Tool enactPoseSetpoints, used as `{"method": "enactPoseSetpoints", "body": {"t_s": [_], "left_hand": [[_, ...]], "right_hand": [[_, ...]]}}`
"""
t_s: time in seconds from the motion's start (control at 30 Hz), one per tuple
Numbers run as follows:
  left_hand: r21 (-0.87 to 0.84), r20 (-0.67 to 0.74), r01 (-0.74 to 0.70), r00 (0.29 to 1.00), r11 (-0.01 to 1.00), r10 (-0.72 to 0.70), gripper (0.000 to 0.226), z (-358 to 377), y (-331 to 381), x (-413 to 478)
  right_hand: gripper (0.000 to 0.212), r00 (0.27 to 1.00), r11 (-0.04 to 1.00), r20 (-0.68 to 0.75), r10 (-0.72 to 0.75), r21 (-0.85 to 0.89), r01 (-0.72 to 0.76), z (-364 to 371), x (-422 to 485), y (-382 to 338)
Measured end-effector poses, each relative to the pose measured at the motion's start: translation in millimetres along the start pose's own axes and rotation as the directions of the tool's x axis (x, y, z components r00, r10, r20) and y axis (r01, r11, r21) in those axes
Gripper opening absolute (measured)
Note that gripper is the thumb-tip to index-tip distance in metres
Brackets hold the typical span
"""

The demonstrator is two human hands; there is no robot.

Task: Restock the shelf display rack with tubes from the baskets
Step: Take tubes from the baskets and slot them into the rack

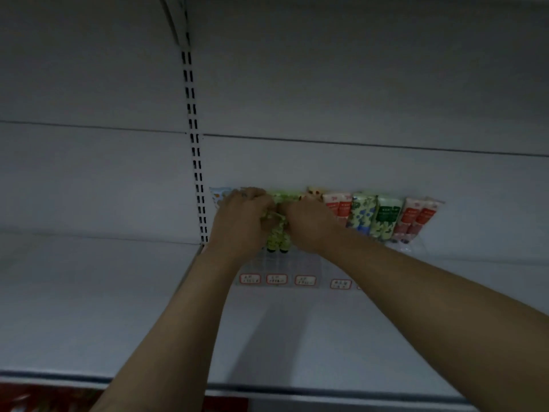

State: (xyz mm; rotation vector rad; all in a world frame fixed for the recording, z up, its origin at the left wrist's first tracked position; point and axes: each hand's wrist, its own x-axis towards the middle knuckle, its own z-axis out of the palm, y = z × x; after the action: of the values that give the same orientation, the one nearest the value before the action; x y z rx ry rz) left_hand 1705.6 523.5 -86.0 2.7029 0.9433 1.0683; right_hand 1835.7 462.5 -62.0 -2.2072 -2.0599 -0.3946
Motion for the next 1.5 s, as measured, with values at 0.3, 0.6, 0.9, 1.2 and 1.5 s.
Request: {"method": "enactPoseSetpoints", "body": {"t_s": [0.3,0.6,0.9,1.2,1.5], "left_hand": [[0.200,0.071,-0.036,0.997,0.979,0.023,0.060,-34.9,46.0,-59.8],[0.204,0.308,-0.242,0.935,0.949,0.173,0.051,-63.9,92.8,-180.6],[0.194,0.741,-0.121,0.669,0.974,-0.064,0.046,13.9,85.5,-294.2],[0.304,0.894,0.173,0.290,0.937,-0.343,0.039,103.9,43.6,-389.7],[0.326,0.944,0.021,-0.061,0.945,-0.325,0.038,150.2,36.7,-450.3]], "right_hand": [[0.081,0.978,0.949,-0.149,0.145,0.301,-0.095,-49.8,-104.9,-3.5],[0.053,0.953,0.930,0.299,-0.043,0.360,-0.071,-33.7,-239.5,-27.8],[0.074,0.635,0.955,0.746,-0.201,0.293,-0.042,78.9,-297.1,-65.1],[0.035,0.426,0.935,0.883,-0.195,0.299,-0.192,210.1,-341.2,-93.9],[0.031,0.329,0.934,0.907,-0.264,0.326,-0.148,280.9,-353.4,-120.6]]}}
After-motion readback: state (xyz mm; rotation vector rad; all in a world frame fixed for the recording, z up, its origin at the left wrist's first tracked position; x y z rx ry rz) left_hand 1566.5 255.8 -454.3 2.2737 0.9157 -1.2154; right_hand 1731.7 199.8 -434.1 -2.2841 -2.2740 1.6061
